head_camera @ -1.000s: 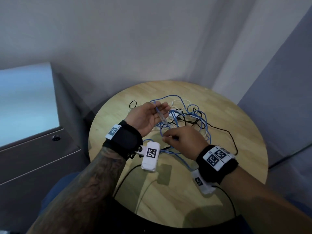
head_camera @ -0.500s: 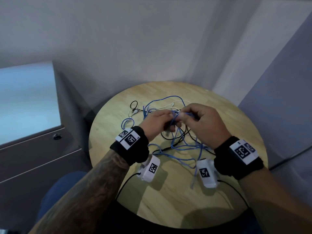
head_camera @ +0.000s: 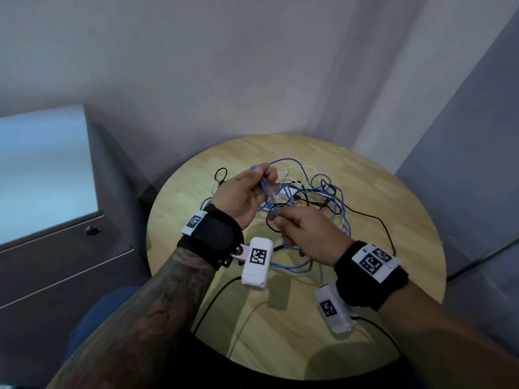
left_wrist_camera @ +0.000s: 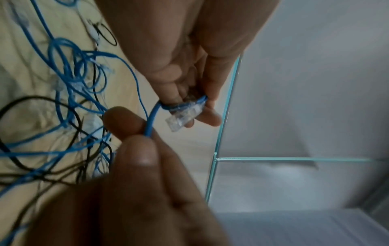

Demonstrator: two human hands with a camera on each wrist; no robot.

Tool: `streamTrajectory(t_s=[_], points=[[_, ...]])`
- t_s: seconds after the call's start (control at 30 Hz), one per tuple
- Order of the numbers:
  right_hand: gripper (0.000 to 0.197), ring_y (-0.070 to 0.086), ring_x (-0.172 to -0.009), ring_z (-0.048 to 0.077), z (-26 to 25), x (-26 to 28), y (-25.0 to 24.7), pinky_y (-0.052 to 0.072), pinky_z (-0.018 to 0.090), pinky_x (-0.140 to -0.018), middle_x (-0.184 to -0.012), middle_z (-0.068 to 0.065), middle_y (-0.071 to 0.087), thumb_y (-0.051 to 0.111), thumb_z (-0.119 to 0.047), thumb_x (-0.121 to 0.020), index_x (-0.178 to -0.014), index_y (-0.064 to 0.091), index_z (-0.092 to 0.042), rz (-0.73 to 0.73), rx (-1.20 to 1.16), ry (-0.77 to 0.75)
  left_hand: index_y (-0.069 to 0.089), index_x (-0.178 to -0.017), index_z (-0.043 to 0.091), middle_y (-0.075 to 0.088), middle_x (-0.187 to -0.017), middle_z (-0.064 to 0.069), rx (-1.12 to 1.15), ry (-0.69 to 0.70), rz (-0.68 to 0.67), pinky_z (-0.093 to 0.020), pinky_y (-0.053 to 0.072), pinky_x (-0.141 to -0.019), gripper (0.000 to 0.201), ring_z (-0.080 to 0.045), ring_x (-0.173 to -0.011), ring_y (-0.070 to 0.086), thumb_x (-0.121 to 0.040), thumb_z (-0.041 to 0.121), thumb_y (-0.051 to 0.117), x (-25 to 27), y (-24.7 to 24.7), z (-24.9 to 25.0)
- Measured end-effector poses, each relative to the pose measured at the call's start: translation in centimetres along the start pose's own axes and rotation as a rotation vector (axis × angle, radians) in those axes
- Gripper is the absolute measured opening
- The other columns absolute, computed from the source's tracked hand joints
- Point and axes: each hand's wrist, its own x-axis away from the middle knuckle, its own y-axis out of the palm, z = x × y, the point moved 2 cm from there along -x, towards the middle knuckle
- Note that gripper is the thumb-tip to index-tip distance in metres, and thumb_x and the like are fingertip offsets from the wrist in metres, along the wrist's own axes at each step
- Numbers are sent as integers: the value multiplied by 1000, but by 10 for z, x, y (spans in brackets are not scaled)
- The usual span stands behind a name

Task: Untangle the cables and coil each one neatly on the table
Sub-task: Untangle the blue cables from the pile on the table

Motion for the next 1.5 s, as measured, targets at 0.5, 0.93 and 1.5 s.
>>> streamTrajectory(t_s=[0.5, 0.93, 1.5], points=[[12, 59, -65, 0, 2, -8, -58, 46, 13, -65, -73, -3, 70, 70, -18, -92, -81, 73, -15, 534, -219, -79, 59, -89, 1, 51, -72, -9, -398, -271, -314, -32, 45, -68, 22, -17, -59, 45, -95, 13, 41, 20, 29, -15], [16, 47, -49, 16, 2, -2, 1, 44, 28, -50, -57, 0, 56, 53, -18, -102, -107, 66, -10, -78, -180, 72, 58, -100, 1, 61, -89, -10, 69, 41, 68, -29, 55, -85, 23, -14, -75, 65, -102, 6, 35, 2, -2, 10], [21, 60, -72, 10, 14, -2, -66, 49, 40, -77, -78, -13, 66, 61, -42, -89, -96, 76, -29, 480, 373, -230, 47, -66, 12, 41, -51, 4, -688, -187, -220, -23, 41, -51, 41, -11, -44, 35, -104, 25, 39, 17, 20, -9]])
